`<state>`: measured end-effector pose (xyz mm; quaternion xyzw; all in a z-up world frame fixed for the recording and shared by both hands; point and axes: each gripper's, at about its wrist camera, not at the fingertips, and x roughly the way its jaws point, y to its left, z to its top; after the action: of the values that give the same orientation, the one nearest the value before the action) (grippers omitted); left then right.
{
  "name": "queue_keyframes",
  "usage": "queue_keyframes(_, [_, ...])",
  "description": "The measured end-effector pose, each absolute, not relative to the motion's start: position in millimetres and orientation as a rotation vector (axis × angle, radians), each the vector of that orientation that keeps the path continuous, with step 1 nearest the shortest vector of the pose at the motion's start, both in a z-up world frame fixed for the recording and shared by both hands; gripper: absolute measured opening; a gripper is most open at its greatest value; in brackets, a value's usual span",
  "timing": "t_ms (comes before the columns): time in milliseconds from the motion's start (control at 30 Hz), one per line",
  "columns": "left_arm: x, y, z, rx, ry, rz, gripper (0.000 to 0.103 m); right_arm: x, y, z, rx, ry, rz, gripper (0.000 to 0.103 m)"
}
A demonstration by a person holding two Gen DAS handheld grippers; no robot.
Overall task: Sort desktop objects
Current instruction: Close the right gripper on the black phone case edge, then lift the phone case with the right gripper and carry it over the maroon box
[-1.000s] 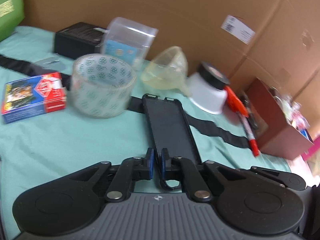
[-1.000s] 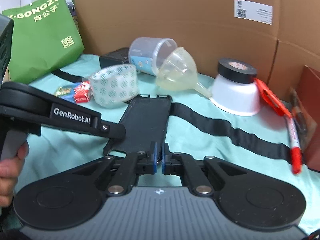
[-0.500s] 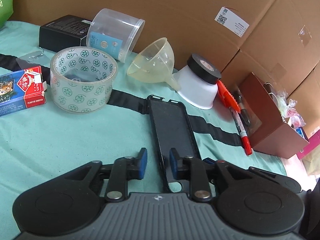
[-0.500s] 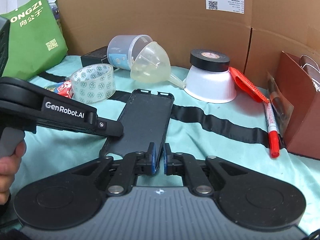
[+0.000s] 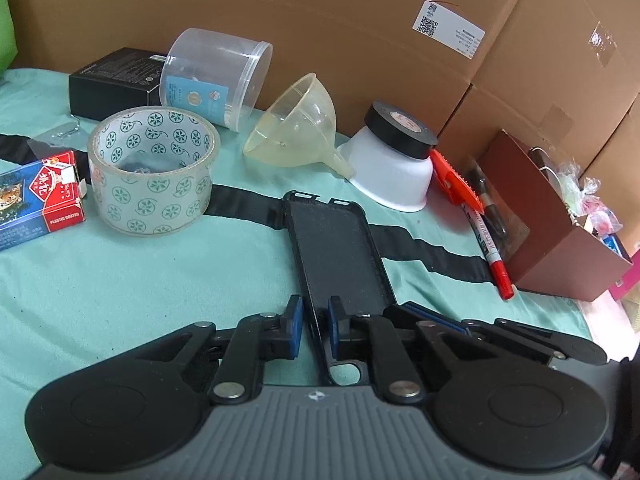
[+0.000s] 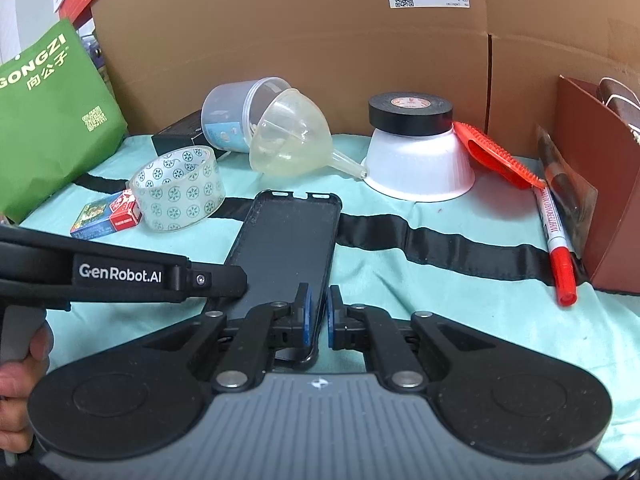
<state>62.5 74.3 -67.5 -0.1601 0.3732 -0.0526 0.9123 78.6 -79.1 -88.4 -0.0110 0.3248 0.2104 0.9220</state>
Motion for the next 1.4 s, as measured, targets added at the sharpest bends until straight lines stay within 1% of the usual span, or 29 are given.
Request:
queue_keyframes(133, [61, 73, -68, -0.331, 0.762, -0.093, 0.013, 76, -78, -88, -0.034, 0.663, 0.429, 0.003])
queue_keyframes(400, [51, 69, -62, -0.334, 0.761, -0.101, 0.01, 69, -86, -85, -0.001, 0.657, 0.419, 0.002])
queue_keyframes(667, [42, 51, -34, -0.309, 0.687, -0.124, 0.007, 55, -105, -69, 0.027, 0.587, 0.413, 0.002])
queue_keyframes(1100, [56, -13, 23, -0.26, 0.567, -0.281, 0.007, 42, -172, -16, 0.077, 0.392, 0.292, 0.001])
queue_keyframes(1400, [84, -71, 45, -0.226, 0.535, -0.407, 0.007, 50, -226, 7, 0.09, 0.317, 0.161, 0.001])
